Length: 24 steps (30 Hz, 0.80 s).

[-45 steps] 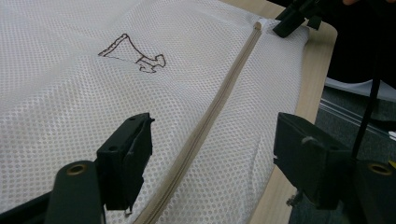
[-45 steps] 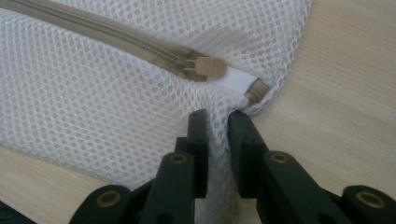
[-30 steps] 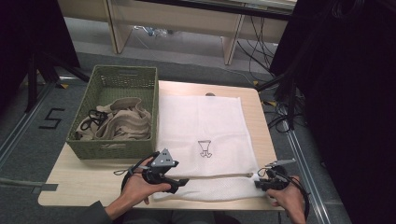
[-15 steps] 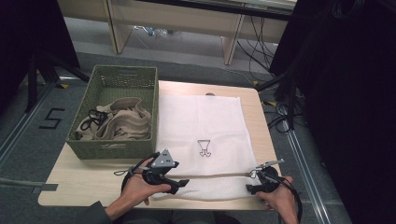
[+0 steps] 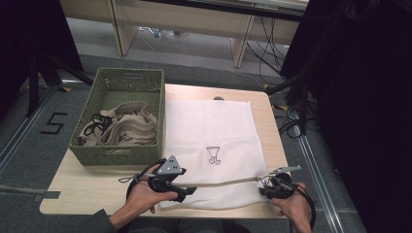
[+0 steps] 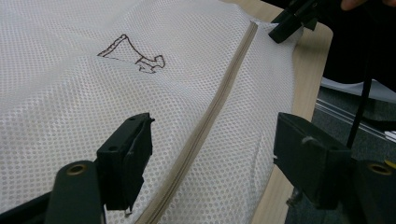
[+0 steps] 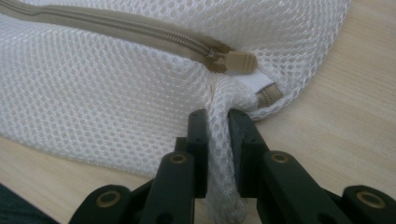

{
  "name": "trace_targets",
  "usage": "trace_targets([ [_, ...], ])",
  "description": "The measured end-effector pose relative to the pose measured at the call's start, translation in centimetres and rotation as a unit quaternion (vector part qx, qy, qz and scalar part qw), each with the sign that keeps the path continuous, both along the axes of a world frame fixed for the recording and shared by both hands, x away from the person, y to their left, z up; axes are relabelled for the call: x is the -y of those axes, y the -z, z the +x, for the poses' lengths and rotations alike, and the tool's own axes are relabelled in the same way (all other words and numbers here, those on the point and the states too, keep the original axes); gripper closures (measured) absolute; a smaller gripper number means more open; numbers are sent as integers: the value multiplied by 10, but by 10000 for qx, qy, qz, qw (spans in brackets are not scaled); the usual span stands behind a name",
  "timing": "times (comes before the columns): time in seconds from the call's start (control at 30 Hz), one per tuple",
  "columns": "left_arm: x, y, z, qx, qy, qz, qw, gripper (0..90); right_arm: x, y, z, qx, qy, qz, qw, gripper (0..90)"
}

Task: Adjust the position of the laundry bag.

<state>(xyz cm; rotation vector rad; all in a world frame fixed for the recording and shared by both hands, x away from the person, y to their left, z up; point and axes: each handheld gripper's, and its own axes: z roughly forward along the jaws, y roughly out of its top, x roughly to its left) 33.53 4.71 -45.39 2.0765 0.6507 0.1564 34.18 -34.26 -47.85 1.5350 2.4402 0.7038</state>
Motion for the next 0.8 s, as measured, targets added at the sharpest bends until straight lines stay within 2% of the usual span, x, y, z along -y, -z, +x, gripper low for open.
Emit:
trace_targets([
  [0.1,0,0,0,-7,-2,-6,10000,279,8,-5,-1,175,103,251,9995,825],
  [0.13,0,0,0,-7,2,-5,10000,279,8,-5,-1,175,103,251,9995,825],
  [0.17,0,0,1,-6,2,-9,10000,279,12,-9,-1,309,126,355,9988,827],
  [0.27,0,0,1,-6,-35,-38,10000,279,13,-13,-2,396,178,397,9983,828],
  [0.37,-1,-1,2,-8,-45,-50,10000,279,16,-20,-2,601,43,494,9970,828],
  [0.4,-1,-1,2,-7,-48,-50,10000,279,14,-23,-4,617,136,534,9966,828],
  [0.43,-1,-1,2,-5,-49,-46,10000,279,15,-25,-4,667,83,584,9960,828],
  [0.63,-1,-1,3,-2,-70,-62,10000,279,14,-34,-8,838,91,631,9944,846],
  [0.73,-1,-1,3,-3,-60,-55,10000,279,13,-40,-8,966,2,558,9938,860],
  [0.8,-1,-1,4,-12,-48,-46,10000,279,12,-41,-8,967,36,491,9941,860],
])
